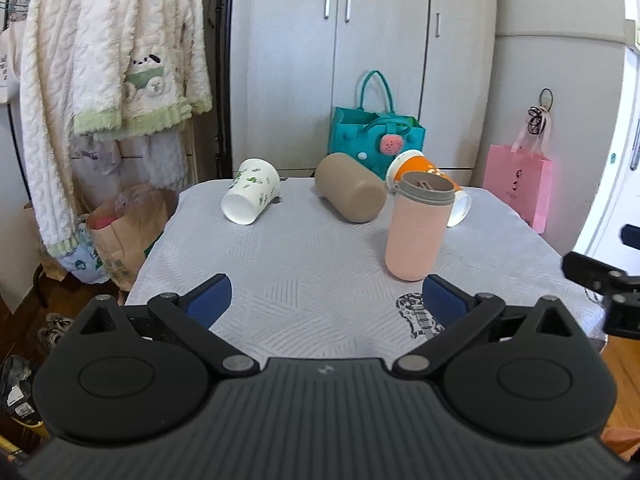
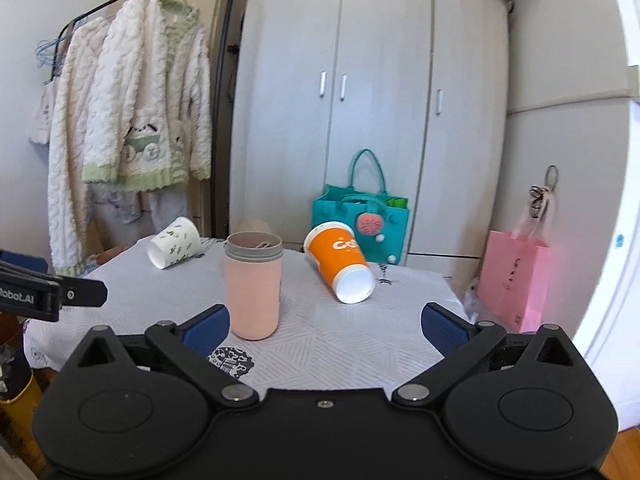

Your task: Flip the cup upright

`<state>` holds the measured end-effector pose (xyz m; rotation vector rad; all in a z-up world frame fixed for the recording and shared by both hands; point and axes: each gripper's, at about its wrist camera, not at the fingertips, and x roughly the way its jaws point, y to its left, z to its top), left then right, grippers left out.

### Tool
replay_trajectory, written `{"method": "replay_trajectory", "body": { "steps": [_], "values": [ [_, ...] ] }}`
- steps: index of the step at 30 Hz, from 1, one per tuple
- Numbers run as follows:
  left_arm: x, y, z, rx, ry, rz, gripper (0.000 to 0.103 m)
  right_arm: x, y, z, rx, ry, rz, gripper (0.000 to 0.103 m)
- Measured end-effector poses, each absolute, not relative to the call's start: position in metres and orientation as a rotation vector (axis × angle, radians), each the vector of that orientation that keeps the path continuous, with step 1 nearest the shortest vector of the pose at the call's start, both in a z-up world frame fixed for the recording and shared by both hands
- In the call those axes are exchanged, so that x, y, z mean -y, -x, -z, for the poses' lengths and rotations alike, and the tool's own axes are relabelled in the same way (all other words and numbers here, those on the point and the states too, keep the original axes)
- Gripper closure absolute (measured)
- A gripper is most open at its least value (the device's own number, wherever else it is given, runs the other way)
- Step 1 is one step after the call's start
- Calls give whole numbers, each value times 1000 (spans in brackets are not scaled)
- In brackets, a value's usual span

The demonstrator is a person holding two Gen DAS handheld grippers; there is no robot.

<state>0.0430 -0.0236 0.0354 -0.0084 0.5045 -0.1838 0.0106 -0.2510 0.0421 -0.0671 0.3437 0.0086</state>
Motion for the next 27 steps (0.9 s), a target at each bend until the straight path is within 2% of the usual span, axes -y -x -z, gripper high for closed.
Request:
{"method": "replay_trajectory", "body": {
  "steps": [27],
  "values": [
    [20,-16,-19,-468,1,89,0,254,-9,-5,-444,-35,79,0]
  ]
}}
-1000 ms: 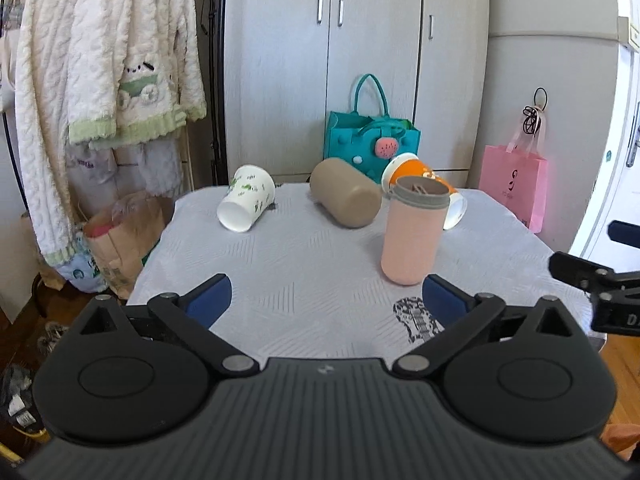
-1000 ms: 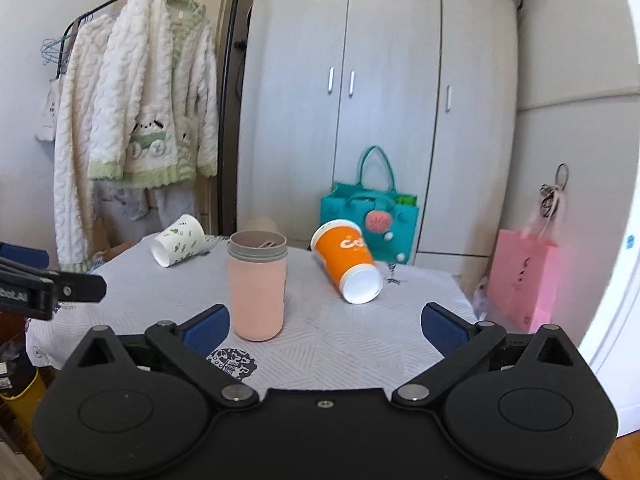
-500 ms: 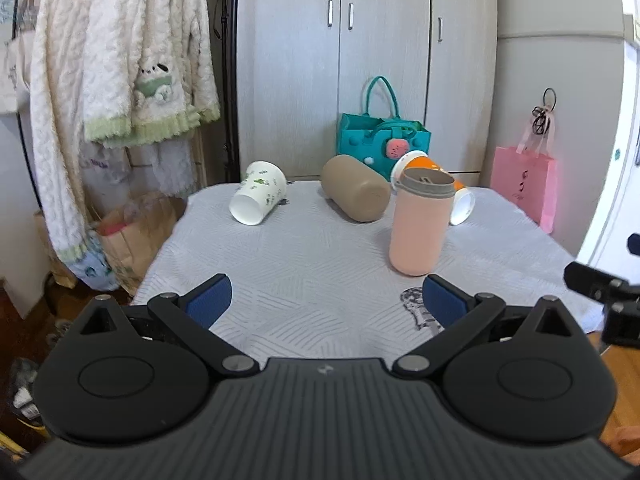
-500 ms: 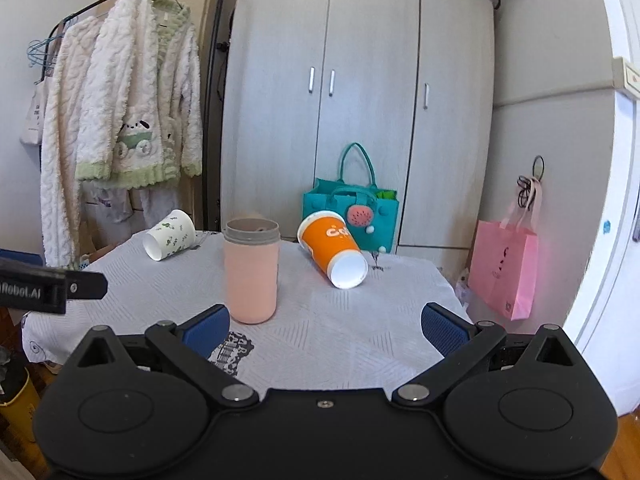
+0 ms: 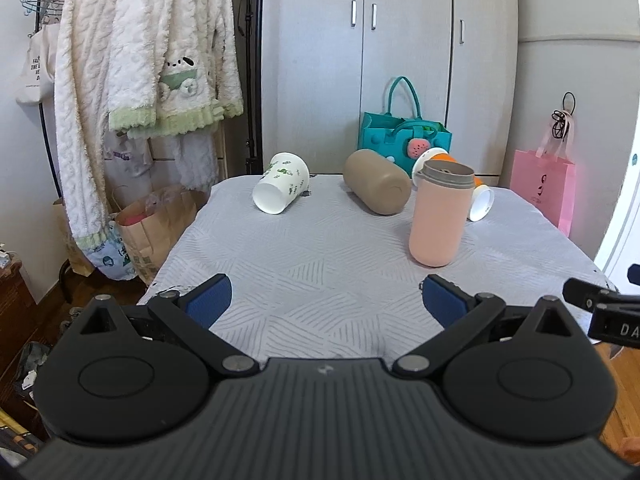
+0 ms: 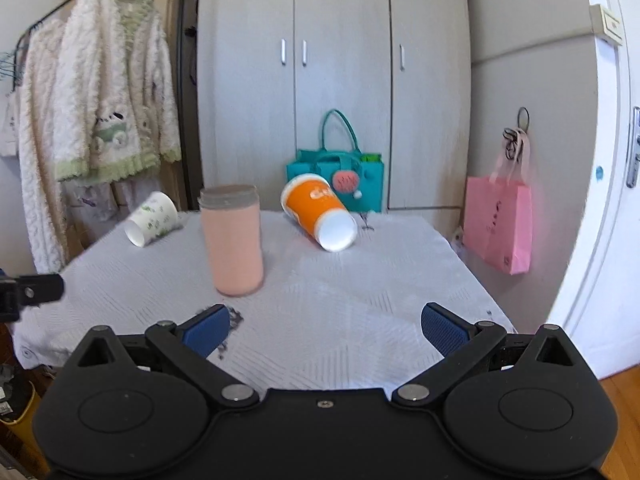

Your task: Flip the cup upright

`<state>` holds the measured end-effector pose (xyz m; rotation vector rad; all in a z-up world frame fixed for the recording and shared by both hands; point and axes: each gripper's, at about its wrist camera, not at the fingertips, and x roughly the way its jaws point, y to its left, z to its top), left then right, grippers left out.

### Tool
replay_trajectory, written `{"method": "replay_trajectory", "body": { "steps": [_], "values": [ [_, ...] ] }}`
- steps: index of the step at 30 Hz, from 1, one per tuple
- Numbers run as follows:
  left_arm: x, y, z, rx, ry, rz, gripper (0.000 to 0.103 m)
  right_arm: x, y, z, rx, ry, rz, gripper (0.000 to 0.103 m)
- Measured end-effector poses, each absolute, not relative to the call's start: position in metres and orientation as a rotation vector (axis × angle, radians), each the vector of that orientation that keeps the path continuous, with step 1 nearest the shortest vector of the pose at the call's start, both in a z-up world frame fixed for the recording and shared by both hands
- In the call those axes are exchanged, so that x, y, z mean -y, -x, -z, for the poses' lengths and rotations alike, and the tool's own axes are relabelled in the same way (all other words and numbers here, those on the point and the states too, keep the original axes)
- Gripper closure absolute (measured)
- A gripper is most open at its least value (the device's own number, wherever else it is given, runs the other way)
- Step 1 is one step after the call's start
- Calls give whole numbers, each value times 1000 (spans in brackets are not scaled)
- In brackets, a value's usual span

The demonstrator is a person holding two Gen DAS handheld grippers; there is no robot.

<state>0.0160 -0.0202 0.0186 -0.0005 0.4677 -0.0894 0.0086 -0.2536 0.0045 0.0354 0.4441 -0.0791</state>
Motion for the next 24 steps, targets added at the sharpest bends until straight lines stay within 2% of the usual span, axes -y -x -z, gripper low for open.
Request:
{"method": "replay_trajectory", "body": {
  "steps": [15,24],
  "values": [
    [23,-19,-10,-456,-12,49,0,246,0,-8,-404,0,109,0],
    [19,-28,-6,-528,-8,6,0,242,3,-6,-409,6,119,0]
  ]
}}
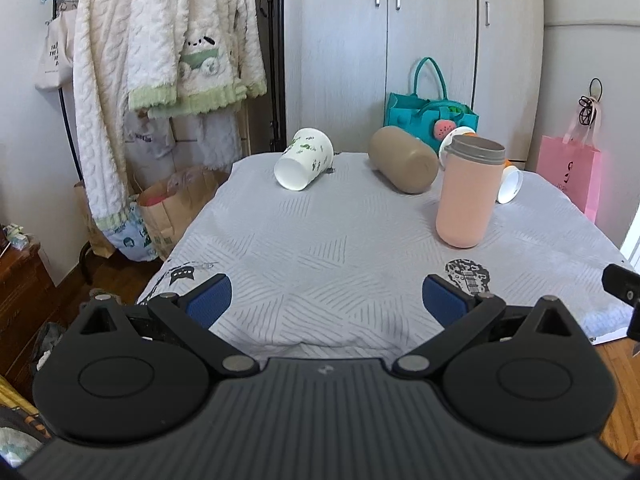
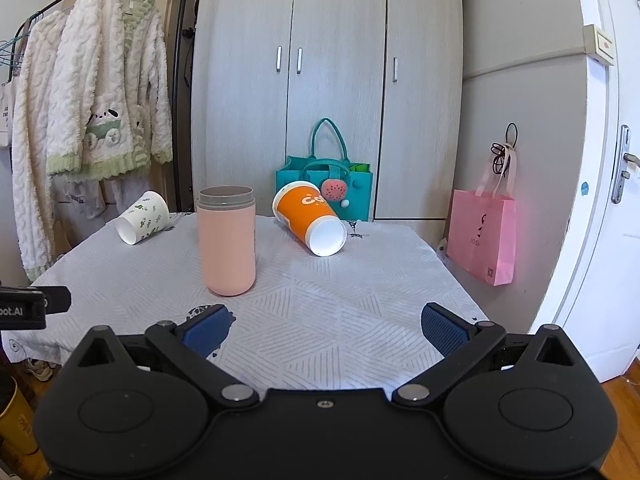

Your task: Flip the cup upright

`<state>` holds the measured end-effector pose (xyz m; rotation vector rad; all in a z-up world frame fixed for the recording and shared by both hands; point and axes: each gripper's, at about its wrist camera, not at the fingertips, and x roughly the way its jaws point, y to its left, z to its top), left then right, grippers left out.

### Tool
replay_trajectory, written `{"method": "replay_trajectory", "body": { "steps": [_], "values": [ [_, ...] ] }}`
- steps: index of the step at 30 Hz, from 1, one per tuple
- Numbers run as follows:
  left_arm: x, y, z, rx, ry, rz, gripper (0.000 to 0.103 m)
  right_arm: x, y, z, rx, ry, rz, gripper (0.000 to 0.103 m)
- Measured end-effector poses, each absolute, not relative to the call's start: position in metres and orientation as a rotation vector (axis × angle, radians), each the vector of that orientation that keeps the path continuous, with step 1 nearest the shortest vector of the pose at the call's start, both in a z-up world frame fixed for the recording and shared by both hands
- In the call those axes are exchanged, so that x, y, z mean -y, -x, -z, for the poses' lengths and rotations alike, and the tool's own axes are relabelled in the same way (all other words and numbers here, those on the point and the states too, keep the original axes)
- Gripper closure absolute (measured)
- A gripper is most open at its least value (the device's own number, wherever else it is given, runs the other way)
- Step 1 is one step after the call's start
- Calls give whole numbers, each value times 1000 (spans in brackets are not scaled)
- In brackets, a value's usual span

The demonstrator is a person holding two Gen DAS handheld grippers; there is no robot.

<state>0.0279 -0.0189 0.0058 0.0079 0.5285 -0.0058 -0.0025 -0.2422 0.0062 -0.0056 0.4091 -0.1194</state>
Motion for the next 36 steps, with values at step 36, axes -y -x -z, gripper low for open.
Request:
{"method": "replay_trajectory", "body": {
  "steps": [36],
  "values": [
    [11,-21,-5,-450,-11,67,0,239,8,-8,-373,-21,121,0]
  ]
}}
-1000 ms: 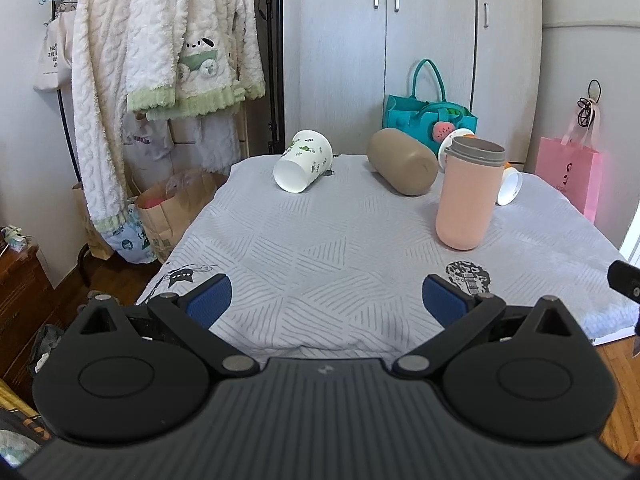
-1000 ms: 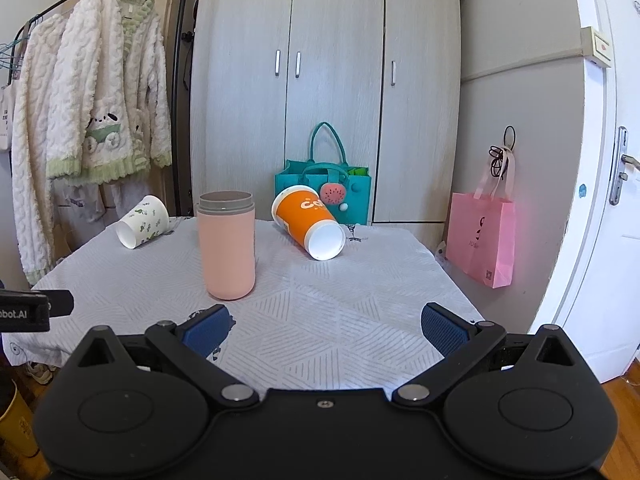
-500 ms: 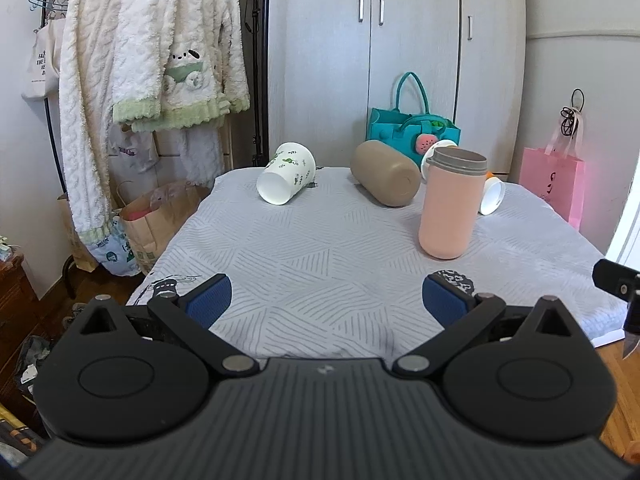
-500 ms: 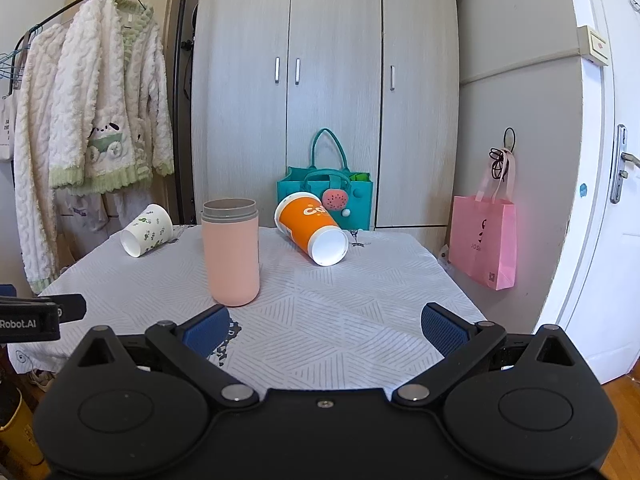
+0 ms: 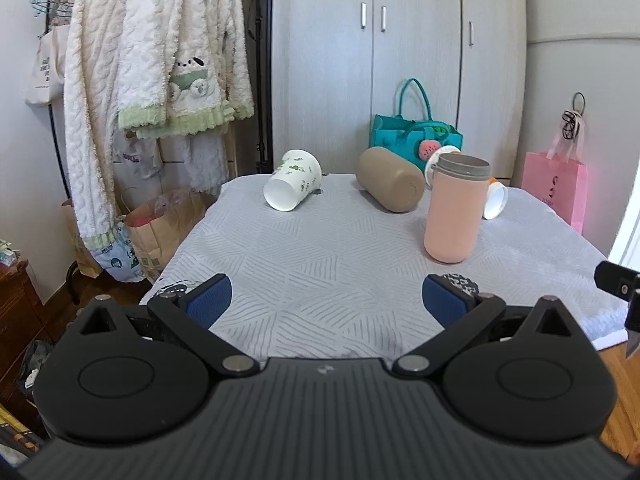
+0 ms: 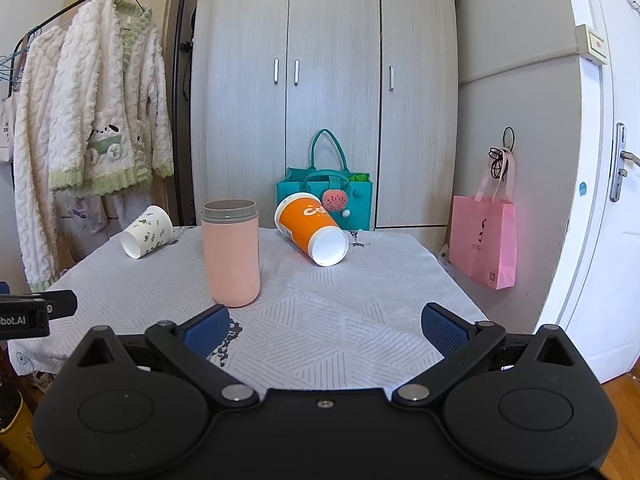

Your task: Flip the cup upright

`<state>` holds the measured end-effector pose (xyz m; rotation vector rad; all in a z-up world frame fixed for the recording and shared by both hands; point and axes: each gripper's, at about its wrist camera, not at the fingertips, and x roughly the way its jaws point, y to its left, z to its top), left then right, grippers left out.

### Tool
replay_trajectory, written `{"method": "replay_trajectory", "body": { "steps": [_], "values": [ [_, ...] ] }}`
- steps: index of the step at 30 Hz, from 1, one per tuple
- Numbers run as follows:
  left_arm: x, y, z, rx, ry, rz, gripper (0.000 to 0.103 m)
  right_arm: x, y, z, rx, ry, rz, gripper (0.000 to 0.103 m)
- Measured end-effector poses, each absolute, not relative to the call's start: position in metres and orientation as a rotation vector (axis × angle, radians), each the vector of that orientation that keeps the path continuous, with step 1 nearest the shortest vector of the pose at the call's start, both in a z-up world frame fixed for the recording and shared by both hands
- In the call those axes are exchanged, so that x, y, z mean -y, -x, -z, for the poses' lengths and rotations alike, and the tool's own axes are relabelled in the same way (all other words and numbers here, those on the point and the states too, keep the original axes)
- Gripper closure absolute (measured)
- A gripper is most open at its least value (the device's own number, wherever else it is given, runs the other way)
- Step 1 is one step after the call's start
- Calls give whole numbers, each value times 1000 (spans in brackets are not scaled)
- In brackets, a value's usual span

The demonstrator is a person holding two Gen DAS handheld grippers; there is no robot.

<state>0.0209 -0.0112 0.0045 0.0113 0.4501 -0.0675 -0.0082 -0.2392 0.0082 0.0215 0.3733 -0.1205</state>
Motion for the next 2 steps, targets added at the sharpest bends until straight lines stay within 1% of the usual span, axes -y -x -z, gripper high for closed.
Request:
{"method": "replay_trajectory", "body": {
  "steps": [2],
  "values": [
    [10,-21,-4,-457,-12,71,0,240,9,-8,-373,-24,118,0]
  ]
}}
